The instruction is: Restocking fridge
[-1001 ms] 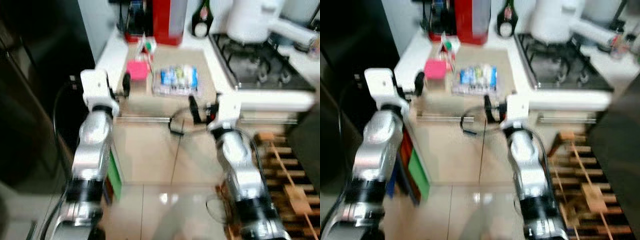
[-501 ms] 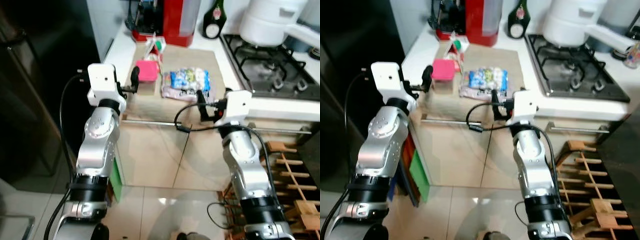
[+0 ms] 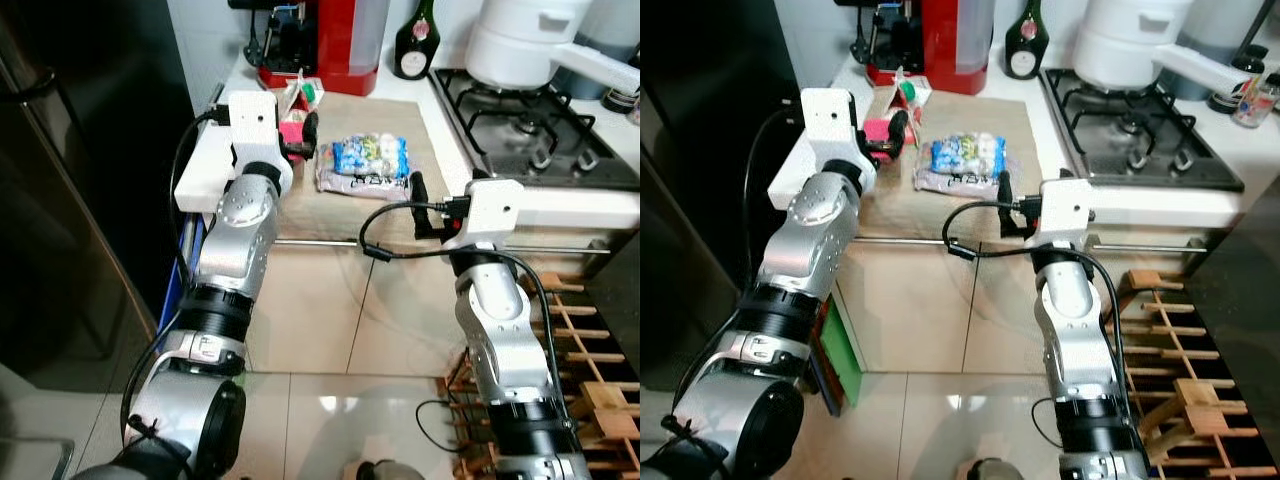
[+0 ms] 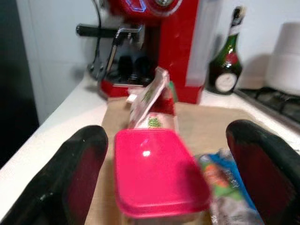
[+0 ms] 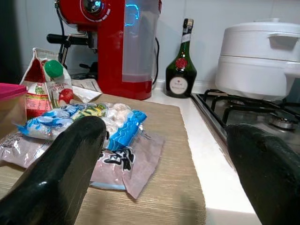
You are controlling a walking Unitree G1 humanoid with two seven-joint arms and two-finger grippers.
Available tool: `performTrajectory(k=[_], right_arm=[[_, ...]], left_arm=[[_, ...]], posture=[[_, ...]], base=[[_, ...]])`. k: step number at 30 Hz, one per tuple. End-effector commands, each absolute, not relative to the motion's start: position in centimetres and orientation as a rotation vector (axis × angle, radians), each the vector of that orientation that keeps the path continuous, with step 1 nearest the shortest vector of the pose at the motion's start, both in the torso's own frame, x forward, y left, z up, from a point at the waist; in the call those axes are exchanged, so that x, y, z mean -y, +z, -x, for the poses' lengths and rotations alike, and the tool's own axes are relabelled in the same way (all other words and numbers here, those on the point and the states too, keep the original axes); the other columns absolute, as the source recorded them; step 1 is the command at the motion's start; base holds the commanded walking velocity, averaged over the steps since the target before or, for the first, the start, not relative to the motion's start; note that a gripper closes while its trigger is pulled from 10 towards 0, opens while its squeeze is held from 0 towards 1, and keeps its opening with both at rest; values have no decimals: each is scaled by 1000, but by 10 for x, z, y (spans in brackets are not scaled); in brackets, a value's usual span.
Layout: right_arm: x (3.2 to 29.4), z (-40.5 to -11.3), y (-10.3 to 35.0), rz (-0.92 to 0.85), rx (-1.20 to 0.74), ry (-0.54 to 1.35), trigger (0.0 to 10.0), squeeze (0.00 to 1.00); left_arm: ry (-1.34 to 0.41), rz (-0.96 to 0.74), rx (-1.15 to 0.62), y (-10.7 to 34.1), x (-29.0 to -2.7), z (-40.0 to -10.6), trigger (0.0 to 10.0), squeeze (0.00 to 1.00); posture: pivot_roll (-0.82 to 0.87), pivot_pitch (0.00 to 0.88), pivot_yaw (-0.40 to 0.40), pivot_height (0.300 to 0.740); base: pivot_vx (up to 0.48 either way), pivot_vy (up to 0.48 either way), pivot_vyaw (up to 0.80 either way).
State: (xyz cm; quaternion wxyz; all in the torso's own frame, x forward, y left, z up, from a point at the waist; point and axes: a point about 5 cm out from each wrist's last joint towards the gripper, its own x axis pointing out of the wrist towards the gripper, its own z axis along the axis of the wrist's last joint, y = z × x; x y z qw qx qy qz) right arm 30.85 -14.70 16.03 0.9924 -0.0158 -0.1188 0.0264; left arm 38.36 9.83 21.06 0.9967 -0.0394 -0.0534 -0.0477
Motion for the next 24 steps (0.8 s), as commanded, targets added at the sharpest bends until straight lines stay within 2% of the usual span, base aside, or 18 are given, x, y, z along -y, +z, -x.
performTrajectory(k=[1,14,24], right_arm=[[149,-307,164,36,243,34,10000,0],[149,-304,164,40,234,36,10000,0],[148,-303,161,36,219,39,10000,0]], left_arm=[[-87,88,126,221,-96,-388,10000,0],[-148,149,102,218,-68,-383,10000,0],[-59,57,84,213,-76,-385,10000,0]], posture=[[-126,39,43,740],[-131,48,37,740],[-134,44,38,740]], base=[[0,0,0],[0,0,0],[0,0,0]])
